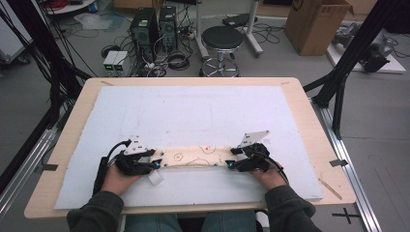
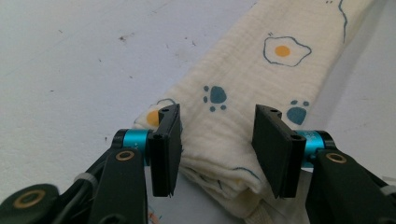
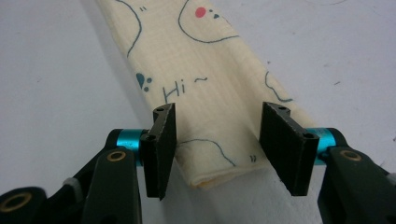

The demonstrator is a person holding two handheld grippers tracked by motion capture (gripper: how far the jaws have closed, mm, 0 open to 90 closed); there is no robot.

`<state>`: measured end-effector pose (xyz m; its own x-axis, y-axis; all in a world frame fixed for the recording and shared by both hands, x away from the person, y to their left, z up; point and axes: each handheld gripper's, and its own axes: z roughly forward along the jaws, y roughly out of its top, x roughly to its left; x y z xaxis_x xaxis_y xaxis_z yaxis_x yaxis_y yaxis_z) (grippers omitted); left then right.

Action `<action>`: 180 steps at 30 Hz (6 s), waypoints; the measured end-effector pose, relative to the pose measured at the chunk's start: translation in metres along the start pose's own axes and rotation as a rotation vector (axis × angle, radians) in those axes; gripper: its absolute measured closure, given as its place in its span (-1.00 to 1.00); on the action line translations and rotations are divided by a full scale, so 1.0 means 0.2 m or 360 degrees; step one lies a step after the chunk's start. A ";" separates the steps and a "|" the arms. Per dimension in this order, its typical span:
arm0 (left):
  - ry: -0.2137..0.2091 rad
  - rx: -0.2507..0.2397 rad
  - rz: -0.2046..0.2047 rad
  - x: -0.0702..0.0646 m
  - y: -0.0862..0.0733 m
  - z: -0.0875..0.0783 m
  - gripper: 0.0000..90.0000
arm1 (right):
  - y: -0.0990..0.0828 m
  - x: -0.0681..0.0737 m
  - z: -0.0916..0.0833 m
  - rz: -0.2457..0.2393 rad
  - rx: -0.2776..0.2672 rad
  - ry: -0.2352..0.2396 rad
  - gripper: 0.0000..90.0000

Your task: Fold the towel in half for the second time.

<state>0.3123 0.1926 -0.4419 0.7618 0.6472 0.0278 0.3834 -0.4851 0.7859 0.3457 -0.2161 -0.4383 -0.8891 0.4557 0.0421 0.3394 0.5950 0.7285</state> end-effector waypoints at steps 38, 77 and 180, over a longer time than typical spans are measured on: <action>-0.0030 -0.0091 -0.0381 0.20 0.05 0.01 0.15 | 0.04 -0.25 -0.01 0.0417 -0.0061 -0.0031 0.16; 0.0232 -0.0071 -0.0319 0.30 0.24 0.14 0.79 | 0.20 -0.37 0.01 0.0374 -0.0004 -0.0138 0.79; 0.0085 -0.0247 -0.0198 0.13 0.23 -0.19 -0.35 | 0.23 -0.22 -0.21 0.0377 -0.0279 -0.0271 -0.72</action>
<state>0.3301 0.2095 -0.3806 0.6833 0.7286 -0.0463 0.3847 -0.3054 0.8710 0.3869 -0.2362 -0.3775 -0.7226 0.6807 0.1203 0.4595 0.3430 0.8193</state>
